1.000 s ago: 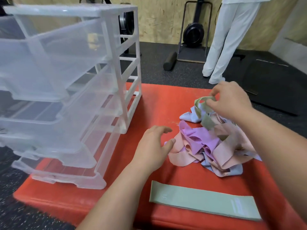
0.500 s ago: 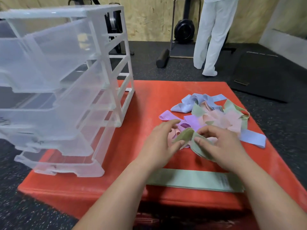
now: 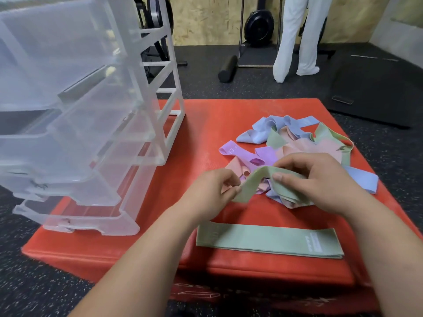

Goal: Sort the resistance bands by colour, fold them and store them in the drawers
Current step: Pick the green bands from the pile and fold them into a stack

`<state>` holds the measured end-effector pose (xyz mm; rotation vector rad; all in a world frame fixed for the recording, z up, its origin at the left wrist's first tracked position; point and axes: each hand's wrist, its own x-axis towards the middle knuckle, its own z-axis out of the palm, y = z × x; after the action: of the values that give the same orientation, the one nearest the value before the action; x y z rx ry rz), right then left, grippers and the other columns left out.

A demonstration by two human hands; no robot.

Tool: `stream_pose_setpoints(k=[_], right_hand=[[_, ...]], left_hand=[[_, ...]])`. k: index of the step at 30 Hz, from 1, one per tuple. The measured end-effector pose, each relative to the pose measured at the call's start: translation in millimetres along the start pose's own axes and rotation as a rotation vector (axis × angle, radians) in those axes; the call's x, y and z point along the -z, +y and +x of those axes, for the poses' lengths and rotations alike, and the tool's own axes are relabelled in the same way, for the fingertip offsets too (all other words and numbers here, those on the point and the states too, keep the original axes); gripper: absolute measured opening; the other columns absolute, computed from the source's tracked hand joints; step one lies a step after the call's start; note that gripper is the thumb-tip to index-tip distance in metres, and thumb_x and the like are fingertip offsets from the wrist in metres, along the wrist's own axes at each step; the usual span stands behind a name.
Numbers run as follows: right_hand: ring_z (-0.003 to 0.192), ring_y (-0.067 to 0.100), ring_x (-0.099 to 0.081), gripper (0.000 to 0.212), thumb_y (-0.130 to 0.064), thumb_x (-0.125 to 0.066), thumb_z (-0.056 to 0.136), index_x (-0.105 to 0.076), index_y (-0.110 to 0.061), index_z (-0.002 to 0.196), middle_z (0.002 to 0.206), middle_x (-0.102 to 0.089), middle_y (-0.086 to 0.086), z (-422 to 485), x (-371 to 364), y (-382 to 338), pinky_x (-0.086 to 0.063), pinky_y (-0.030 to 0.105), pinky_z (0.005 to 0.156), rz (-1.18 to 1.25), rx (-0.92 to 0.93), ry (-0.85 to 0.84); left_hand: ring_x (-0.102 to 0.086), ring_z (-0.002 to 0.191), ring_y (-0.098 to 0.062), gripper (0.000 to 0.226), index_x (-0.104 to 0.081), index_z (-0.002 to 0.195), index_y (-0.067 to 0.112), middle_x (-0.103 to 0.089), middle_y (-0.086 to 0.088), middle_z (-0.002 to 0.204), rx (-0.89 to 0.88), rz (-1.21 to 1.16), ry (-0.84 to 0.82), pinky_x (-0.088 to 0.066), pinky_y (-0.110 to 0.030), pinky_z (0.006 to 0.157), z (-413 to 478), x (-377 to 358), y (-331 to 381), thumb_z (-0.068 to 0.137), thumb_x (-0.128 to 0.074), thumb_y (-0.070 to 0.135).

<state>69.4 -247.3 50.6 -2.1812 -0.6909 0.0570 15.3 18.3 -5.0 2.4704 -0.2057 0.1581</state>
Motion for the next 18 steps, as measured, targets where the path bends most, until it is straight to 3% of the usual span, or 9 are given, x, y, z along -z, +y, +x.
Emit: stream_pose_setpoints(k=[3, 6, 8, 12, 14, 18], right_hand=[[0.085, 0.004, -0.07, 0.01, -0.023, -0.078, 0.092, -0.08, -0.032, 0.094, 0.093, -0.077, -0.013, -2.1, 3.3, -0.4, -0.053, 0.03, 0.079, 0.082, -0.03, -0.01], [0.084, 0.004, -0.07, 0.011, -0.021, -0.078, 0.093, -0.08, -0.031, 0.095, 0.092, -0.078, -0.012, -7.1, 4.4, -1.4, -0.053, 0.032, 0.079, 0.118, -0.034, -0.026], [0.084, 0.007, -0.07, 0.011, -0.022, -0.078, 0.093, -0.08, -0.032, 0.096, 0.093, -0.078, -0.008, -10.9, 6.8, -1.9, -0.055, 0.036, 0.08, 0.153, -0.032, -0.003], [0.071, 0.004, -0.064, 0.009, -0.026, -0.079, 0.091, -0.08, -0.034, 0.096, 0.084, -0.074, -0.012, -19.0, 6.6, -7.8, -0.053, 0.036, 0.072, 0.099, 0.006, -0.024], [0.075, 0.005, -0.065, 0.011, -0.027, -0.08, 0.09, -0.079, -0.035, 0.097, 0.085, -0.074, -0.015, -23.6, 1.9, -13.2, -0.052, 0.034, 0.073, 0.002, 0.049, -0.046], [0.082, 0.008, -0.069, 0.012, -0.028, -0.08, 0.09, -0.078, -0.037, 0.098, 0.091, -0.076, -0.014, -34.2, 0.0, -22.1, -0.056, 0.032, 0.076, -0.033, 0.068, -0.044]], left_hand=[[-0.068, 0.098, -0.014, 0.017, -0.073, 0.11, 0.03, -0.076, 0.015, 0.103, -0.02, 0.042, 0.023, -0.052, -0.042, 0.09, -4.4, 2.8, -0.1, 0.095, -0.074, 0.038], [-0.068, 0.093, -0.007, 0.02, -0.074, 0.11, 0.031, -0.074, 0.017, 0.093, -0.032, -0.029, 0.066, -0.053, -0.041, 0.09, -7.0, 3.7, 3.3, 0.091, -0.08, 0.031], [-0.066, 0.094, -0.006, 0.031, -0.072, 0.12, 0.03, -0.073, 0.016, 0.093, -0.024, -0.046, 0.093, -0.052, -0.038, 0.092, -9.5, 4.6, 6.4, 0.09, -0.081, 0.031], [-0.059, 0.117, -0.013, 0.061, -0.057, 0.146, 0.029, -0.063, 0.011, 0.13, -0.097, -0.073, 0.106, -0.046, -0.034, 0.105, -14.2, 1.9, 18.1, 0.09, -0.079, 0.043], [-0.055, 0.125, -0.016, 0.056, -0.057, 0.146, 0.031, -0.061, 0.015, 0.139, -0.167, -0.056, 0.104, -0.042, -0.033, 0.109, -15.3, -1.2, 26.4, 0.095, -0.076, 0.042], [-0.054, 0.116, -0.006, 0.028, -0.069, 0.127, 0.033, -0.069, 0.021, 0.116, -0.212, -0.1, 0.048, -0.041, -0.022, 0.098, -21.5, 1.0, 40.5, 0.099, -0.074, 0.029]])
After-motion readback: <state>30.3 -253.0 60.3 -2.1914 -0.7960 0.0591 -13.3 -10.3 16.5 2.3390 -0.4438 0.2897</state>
